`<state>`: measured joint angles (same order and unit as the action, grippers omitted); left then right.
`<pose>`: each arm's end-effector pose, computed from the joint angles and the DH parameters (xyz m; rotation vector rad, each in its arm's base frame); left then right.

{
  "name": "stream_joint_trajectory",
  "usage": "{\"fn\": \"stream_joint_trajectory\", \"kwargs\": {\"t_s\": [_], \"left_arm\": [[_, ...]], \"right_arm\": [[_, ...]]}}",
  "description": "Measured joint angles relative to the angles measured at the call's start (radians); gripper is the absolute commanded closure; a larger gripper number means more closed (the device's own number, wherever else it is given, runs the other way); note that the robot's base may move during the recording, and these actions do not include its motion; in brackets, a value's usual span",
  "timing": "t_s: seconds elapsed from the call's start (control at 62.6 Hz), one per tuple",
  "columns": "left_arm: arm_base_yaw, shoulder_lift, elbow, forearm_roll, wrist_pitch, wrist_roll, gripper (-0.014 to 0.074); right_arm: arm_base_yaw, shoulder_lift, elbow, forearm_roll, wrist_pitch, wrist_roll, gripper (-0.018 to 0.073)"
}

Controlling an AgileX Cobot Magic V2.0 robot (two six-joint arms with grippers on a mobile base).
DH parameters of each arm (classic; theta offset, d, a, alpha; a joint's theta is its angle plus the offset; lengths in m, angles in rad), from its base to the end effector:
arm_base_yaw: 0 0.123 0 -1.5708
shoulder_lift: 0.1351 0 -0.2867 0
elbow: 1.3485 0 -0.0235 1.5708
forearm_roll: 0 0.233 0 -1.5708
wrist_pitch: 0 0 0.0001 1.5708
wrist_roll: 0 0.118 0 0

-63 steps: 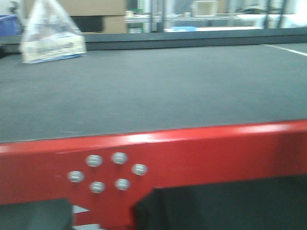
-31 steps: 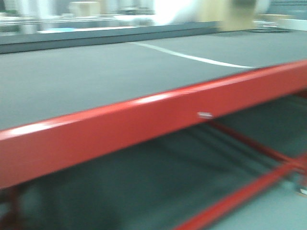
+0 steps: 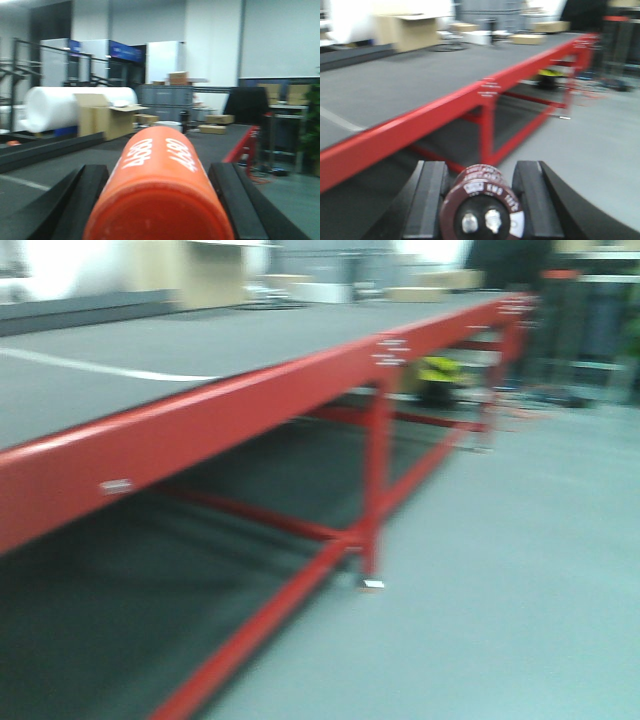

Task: Place cylindrical capacitor in blue bin on shelf
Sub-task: 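Drive the base to the steel shelf holding both capacitors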

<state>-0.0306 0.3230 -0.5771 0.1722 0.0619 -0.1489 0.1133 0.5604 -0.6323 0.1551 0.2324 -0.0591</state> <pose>0.0680 -0.0008 0.3825 0.0255 1.2903 0.0003 0.1226 0.0182 0.3584 -0.0449 1.6440 0.1860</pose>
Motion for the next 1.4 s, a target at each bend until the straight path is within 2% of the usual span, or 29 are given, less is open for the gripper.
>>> {"fn": "stream_joint_trajectory", "kwargs": {"t_s": [1.405], "left_arm": [[0.000, 0.000, 0.000, 0.000, 0.000, 0.000, 0.0708]], "right_arm": [[0.000, 0.000, 0.000, 0.000, 0.000, 0.000, 0.0727]]}}
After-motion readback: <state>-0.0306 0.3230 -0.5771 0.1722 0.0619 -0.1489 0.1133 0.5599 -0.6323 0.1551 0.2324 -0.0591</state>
